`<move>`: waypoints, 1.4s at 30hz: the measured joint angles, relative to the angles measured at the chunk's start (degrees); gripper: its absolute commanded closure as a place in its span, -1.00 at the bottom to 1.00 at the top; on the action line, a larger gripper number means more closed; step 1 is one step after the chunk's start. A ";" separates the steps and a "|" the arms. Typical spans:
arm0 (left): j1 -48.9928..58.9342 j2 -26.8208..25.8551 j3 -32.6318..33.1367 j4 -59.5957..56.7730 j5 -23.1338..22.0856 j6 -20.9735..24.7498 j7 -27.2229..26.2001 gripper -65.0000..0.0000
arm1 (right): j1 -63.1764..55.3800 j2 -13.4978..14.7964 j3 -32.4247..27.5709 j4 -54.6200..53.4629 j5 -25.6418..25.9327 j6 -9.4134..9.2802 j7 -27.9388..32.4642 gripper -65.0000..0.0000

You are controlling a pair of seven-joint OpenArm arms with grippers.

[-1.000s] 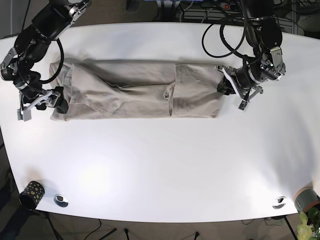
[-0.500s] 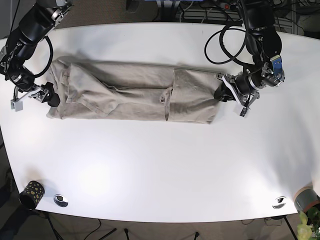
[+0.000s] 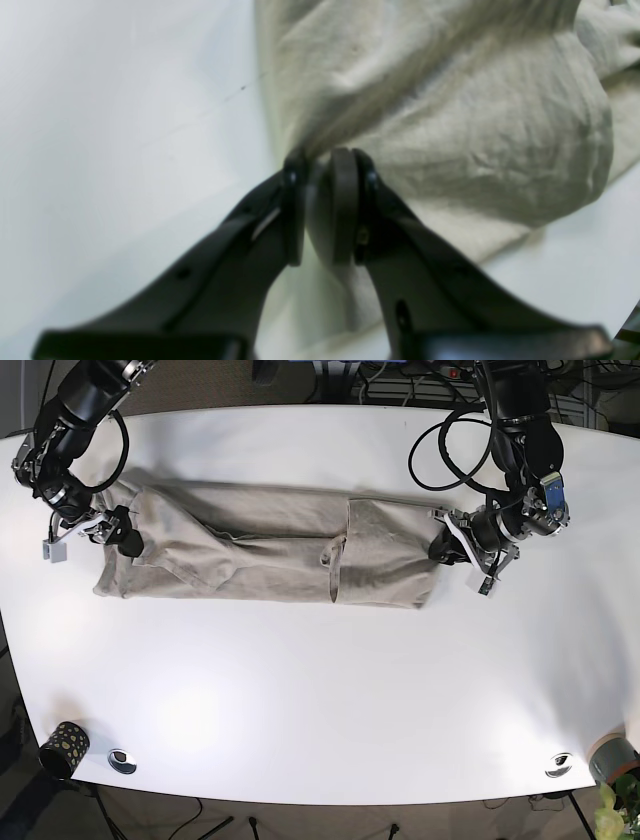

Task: Fold the T-shirt properly
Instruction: 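Fold the strip end with the left gripper toward the middle, then fold the strip in half with the left gripper toward the right gripper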

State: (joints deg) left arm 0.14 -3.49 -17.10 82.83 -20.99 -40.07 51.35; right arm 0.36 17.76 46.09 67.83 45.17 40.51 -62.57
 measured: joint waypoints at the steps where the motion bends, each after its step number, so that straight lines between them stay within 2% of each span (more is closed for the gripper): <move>1: 0.02 0.00 0.00 0.00 0.07 0.00 0.02 0.78 | -0.24 -0.44 -1.01 1.22 -0.07 0.02 -0.11 -0.74; 4: 0.04 0.00 0.13 -0.02 0.11 0.00 0.00 0.78 | -0.20 -2.36 -2.21 4.07 -1.46 -0.07 -1.18 -0.40; 7: 0.02 0.13 0.17 0.00 0.15 0.00 -0.02 0.78 | 0.11 -4.17 -2.54 4.94 -1.88 -0.44 -0.87 0.08; 11: 0.07 0.13 0.42 -0.02 0.22 0.00 -0.17 0.77 | -0.28 -4.44 -2.64 4.85 -3.37 -0.92 1.03 0.61; 14: 0.11 0.02 2.29 0.00 0.39 0.15 -0.61 0.77 | -0.22 -3.93 -2.64 4.87 -3.39 -1.05 1.05 0.86; 22: -0.11 1.84 4.15 -0.04 0.42 0.13 -0.61 0.77 | -0.63 -1.25 -2.82 8.52 -3.32 -1.05 1.07 0.90; 29: -2.36 4.11 7.52 -4.00 -0.35 0.13 -1.62 0.77 | -4.04 -0.90 -2.89 22.64 -3.54 -1.18 0.83 0.90; 33: -3.52 6.64 10.67 -7.82 -0.48 0.11 -2.05 0.77 | -5.16 -0.63 -5.64 30.27 -2.97 -0.92 -0.94 0.90; 34: -3.63 7.48 11.50 -8.61 -0.17 0.13 -2.73 0.77 | -5.18 -0.68 -6.32 31.67 -2.78 -0.39 -1.49 0.90; 38: -3.13 9.75 16.11 -11.02 0.20 0.13 -7.69 0.77 | -5.60 -1.44 -9.81 37.40 -3.15 -0.92 -2.60 0.90; 42: -3.21 11.34 20.94 -13.11 -0.72 1.62 -10.34 0.77 | -6.73 -3.50 -14.19 40.70 -2.56 -0.83 -2.56 0.90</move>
State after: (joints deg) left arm -3.07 7.86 3.84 69.71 -21.71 -38.46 41.01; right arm -6.37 14.26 31.90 108.53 42.61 39.68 -65.12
